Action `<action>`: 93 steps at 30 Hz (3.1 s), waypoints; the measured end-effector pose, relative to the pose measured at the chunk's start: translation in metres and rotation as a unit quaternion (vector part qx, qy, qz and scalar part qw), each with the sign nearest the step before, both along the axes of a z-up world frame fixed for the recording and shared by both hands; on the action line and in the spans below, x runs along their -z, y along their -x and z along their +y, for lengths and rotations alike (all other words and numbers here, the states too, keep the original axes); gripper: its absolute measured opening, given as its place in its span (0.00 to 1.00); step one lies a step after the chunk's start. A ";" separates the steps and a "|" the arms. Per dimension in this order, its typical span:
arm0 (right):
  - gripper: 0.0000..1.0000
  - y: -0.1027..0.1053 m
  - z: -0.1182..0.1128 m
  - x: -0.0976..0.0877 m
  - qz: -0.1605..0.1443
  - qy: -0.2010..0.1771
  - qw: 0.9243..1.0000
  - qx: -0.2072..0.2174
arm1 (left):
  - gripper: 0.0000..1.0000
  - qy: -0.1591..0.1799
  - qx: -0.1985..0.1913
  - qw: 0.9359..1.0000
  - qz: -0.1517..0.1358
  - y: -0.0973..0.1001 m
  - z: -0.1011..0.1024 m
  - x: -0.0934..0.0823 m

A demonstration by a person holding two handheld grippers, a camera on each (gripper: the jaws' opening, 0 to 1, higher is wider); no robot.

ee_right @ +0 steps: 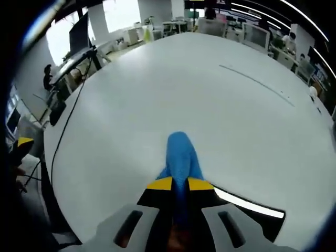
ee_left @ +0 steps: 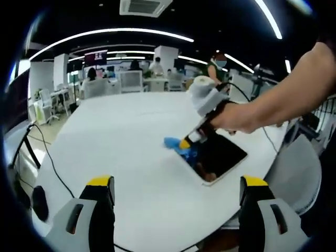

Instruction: Wipe the mirror surface with the cleaning cloth until all visible marks leave the cleaned area.

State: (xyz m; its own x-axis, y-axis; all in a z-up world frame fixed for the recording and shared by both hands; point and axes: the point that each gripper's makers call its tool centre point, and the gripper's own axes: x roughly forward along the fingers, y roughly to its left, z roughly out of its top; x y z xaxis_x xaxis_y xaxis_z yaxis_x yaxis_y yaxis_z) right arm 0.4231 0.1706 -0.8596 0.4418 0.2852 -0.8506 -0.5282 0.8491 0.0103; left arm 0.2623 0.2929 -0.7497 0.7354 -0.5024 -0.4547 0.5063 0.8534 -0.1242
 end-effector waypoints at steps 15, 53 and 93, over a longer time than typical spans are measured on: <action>0.02 0.015 -0.001 -0.008 -0.016 0.021 0.999 -0.030 | 1.00 -0.002 0.013 1.000 -0.009 0.003 -0.005 -0.003; 0.03 0.057 0.006 -0.006 -0.026 0.021 0.994 -0.101 | 1.00 -0.017 0.034 0.999 -0.019 -0.010 -0.006 -0.010; 0.03 0.067 0.000 -0.007 -0.041 -0.036 0.990 -0.130 | 1.00 -0.008 0.010 1.000 -0.026 -0.017 -0.010 -0.022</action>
